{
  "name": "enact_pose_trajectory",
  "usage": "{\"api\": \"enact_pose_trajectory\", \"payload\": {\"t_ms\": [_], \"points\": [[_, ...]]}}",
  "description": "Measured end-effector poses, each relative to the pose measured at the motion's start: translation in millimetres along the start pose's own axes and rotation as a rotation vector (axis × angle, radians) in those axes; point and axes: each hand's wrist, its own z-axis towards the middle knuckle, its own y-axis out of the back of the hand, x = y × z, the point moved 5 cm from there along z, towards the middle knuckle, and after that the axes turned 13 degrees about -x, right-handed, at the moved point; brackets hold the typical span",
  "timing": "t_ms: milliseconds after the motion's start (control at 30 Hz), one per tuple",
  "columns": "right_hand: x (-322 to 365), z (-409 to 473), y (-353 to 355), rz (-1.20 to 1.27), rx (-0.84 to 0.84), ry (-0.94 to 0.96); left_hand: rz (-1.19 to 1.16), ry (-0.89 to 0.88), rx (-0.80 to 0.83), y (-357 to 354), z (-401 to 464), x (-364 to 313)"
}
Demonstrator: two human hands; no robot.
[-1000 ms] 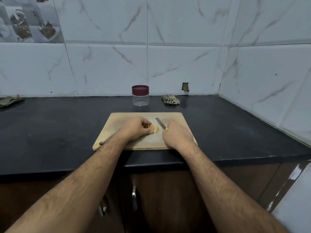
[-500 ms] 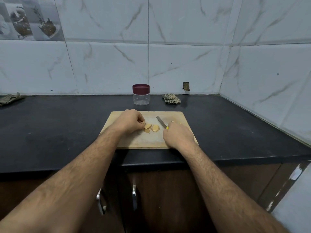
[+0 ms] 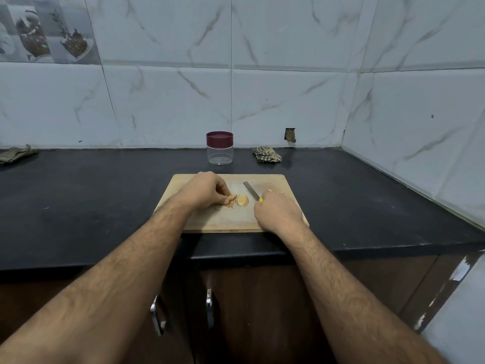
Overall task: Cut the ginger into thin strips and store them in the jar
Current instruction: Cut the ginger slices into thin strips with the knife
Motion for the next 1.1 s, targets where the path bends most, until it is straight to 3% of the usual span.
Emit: {"api": "enact_pose_trajectory", "payload": {"t_ms": [433, 700, 900, 1100], "points": [[2.7, -6.2, 5.0, 0.005, -0.014, 0.011, -0.103, 0.058, 0.051, 1.8, -10.8, 8.5], [5.3, -8.1, 6.0, -0.001, 0.014, 0.021, -0.11, 0.017, 0.163, 1.1, -23.1, 1.6], [9.7, -21.7, 21.7, 0.01, -0.003, 0.041, -0.24, 0.066, 0.092, 3.4, -29.5, 14.1], [26.4, -53.8, 25.0, -0.005, 0.131, 0.113, -0.262, 0.054, 0.01, -0.7, -37.1, 9.7]]}}
